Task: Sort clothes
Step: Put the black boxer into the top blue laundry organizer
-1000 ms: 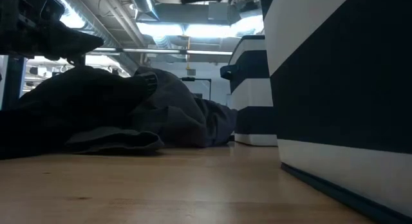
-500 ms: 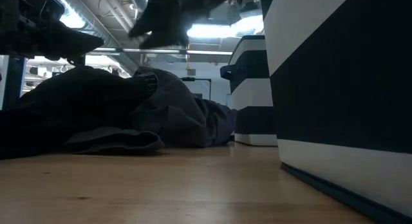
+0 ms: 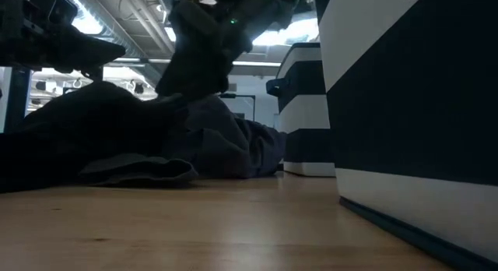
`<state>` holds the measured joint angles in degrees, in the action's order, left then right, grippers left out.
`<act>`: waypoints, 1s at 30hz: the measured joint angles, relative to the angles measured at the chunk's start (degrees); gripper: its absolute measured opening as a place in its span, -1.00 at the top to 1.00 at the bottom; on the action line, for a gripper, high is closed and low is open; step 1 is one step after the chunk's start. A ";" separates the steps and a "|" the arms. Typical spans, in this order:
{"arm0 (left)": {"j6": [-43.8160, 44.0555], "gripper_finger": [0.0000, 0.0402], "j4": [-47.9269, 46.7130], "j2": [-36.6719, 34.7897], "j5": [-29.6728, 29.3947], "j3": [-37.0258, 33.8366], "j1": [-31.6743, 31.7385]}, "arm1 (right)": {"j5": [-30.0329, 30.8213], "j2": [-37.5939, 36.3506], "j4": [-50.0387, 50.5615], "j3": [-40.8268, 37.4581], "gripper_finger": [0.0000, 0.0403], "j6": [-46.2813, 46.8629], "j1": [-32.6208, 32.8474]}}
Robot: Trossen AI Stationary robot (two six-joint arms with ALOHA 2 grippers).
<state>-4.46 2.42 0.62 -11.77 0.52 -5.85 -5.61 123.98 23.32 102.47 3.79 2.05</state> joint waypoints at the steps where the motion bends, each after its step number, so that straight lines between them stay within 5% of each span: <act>1: -0.07 1.00 0.00 0.00 0.00 -0.01 0.00 | 0.02 0.74 -1.31 0.00 -0.29 0.34 0.32; 17: -0.07 1.00 0.00 0.24 -0.04 0.00 0.00 | 7.07 8.35 -13.69 -0.06 -0.21 0.85 0.24; 28: -0.33 1.00 0.00 0.24 -0.04 -0.01 0.00 | 3.30 7.78 -12.69 -0.04 0.88 -1.49 0.25; 30: -0.31 1.00 0.00 0.24 -0.04 -0.01 0.00 | 3.54 6.89 -11.54 -0.06 0.95 -2.73 0.33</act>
<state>-4.78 2.42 0.86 -11.81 0.51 -5.85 -2.07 130.87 11.78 102.41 1.06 2.38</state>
